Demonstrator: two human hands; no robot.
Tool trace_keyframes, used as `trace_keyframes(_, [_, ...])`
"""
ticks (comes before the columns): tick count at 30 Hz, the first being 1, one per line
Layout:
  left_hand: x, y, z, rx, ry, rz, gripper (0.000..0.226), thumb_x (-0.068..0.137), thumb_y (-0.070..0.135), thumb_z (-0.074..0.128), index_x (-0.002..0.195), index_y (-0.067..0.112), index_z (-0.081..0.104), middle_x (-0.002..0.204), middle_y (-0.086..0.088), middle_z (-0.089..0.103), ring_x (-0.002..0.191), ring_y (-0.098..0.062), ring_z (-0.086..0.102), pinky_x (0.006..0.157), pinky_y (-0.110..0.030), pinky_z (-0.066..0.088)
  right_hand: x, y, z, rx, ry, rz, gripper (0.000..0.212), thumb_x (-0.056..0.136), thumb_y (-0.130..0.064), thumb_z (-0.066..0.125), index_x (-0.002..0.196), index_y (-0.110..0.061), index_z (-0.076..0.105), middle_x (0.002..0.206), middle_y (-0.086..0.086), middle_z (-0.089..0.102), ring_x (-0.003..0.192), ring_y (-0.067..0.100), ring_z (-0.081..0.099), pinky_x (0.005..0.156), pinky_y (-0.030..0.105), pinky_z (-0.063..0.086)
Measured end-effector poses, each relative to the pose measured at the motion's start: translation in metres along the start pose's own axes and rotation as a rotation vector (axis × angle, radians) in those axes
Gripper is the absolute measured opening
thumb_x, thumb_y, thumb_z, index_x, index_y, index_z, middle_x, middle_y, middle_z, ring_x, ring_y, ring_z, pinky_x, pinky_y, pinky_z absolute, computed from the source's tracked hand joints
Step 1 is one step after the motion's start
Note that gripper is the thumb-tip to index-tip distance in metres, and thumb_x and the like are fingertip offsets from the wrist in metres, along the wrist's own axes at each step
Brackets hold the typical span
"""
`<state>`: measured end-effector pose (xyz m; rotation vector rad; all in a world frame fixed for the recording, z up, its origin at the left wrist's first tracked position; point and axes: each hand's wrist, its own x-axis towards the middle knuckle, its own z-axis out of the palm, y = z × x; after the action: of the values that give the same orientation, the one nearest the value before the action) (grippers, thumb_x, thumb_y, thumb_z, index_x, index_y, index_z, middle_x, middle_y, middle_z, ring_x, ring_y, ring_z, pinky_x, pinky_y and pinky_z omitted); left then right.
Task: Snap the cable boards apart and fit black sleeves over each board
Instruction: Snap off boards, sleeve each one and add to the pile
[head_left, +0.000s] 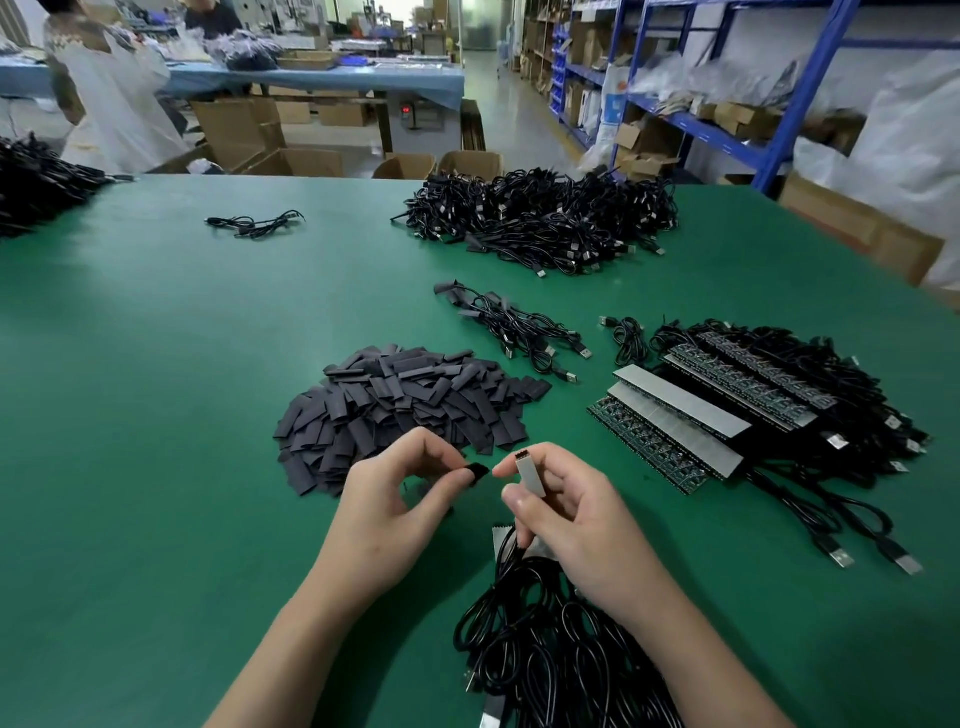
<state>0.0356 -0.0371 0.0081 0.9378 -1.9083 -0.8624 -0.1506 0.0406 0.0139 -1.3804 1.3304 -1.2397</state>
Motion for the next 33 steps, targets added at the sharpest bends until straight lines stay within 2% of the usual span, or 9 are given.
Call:
trace_keyframes(5, [0.0,0.001,0.002,-0.281,-0.08,-0.073,0.019,0.094,0.007,0.071,0.092,0.026,0.068,0.084,-0.001,0.069,0.068,-0.017,0.069,0.069,-0.025,0.054,0.001,0.004,0.001,-0.03,0.056,0.029,0.014,0.09,-0.044,0.062,0.097,-0.033,0.066,0.066,-0.01,0.061,0.064,0.007,0.06,0.062,0.021,0.052])
trace_keyframes(8, [-0.001,0.003,0.005,-0.377,-0.133,-0.096,0.017,0.094,0.008,0.07,0.094,0.025,0.071,0.085,-0.001,0.069,0.068,-0.017,0.066,0.07,-0.025,0.053,0.002,0.007,0.0,-0.07,0.07,0.038,0.014,0.092,-0.043,0.062,0.093,-0.03,0.065,0.064,-0.007,0.062,0.061,0.005,0.06,0.061,0.023,0.051])
trace_keyframes(13, [-0.003,0.004,0.007,-0.245,-0.123,-0.068,0.021,0.085,0.018,0.08,0.098,0.032,0.072,0.09,0.002,0.072,0.074,-0.017,0.07,0.074,-0.035,0.058,0.002,0.009,0.0,-0.078,0.073,0.035,0.016,0.092,-0.043,0.061,0.089,-0.028,0.067,0.061,-0.002,0.061,0.059,0.007,0.059,0.063,0.025,0.051])
trace_keyframes(17, [-0.003,0.004,0.006,-0.087,-0.118,0.015,0.024,0.078,0.035,0.081,0.099,0.031,0.072,0.089,0.014,0.073,0.08,-0.011,0.07,0.075,-0.026,0.056,0.003,0.01,0.0,-0.091,0.056,0.037,0.018,0.091,-0.045,0.06,0.09,-0.028,0.067,0.061,-0.003,0.061,0.06,0.007,0.058,0.065,0.03,0.051])
trace_keyframes(20, [-0.003,0.003,0.007,-0.028,-0.09,0.019,0.025,0.081,0.033,0.081,0.103,0.029,0.072,0.089,0.015,0.074,0.084,-0.011,0.072,0.077,-0.024,0.057,0.003,0.009,0.0,-0.086,0.029,0.049,0.017,0.09,-0.043,0.058,0.093,-0.03,0.068,0.062,-0.004,0.06,0.063,0.007,0.059,0.066,0.029,0.051])
trace_keyframes(22, [-0.003,0.002,0.006,0.003,-0.051,0.012,0.021,0.085,0.024,0.081,0.105,0.029,0.073,0.087,0.016,0.076,0.084,-0.01,0.073,0.078,-0.024,0.057,0.003,0.007,0.0,-0.039,-0.004,0.057,0.02,0.092,-0.033,0.052,0.099,-0.03,0.07,0.066,-0.004,0.057,0.067,0.01,0.059,0.068,0.025,0.051])
trace_keyframes(26, [-0.003,-0.001,0.004,-0.054,-0.027,-0.058,0.014,0.09,0.015,0.077,0.097,0.027,0.074,0.082,0.011,0.077,0.076,-0.01,0.075,0.074,-0.029,0.061,0.004,0.002,0.0,0.115,-0.043,0.08,0.03,0.097,-0.024,0.044,0.104,-0.03,0.073,0.074,-0.002,0.055,0.072,0.013,0.058,0.07,0.026,0.05])
trace_keyframes(30, [0.002,-0.007,0.0,0.069,0.013,-0.079,0.012,0.094,0.017,0.073,0.098,0.029,0.075,0.086,0.017,0.075,0.081,-0.004,0.072,0.074,-0.024,0.058,0.004,0.001,0.0,0.174,-0.024,0.099,0.034,0.11,-0.012,0.043,0.116,-0.03,0.071,0.076,-0.001,0.058,0.073,0.015,0.06,0.07,0.034,0.053])
trace_keyframes(33, [0.007,-0.013,-0.017,0.201,0.006,-0.07,0.01,0.096,0.026,0.071,0.103,0.031,0.076,0.095,0.02,0.073,0.093,-0.001,0.067,0.084,-0.024,0.054,0.003,-0.001,-0.003,0.117,0.011,0.045,0.029,0.11,-0.01,0.044,0.125,-0.025,0.064,0.076,0.0,0.064,0.074,0.016,0.065,0.078,0.033,0.058])
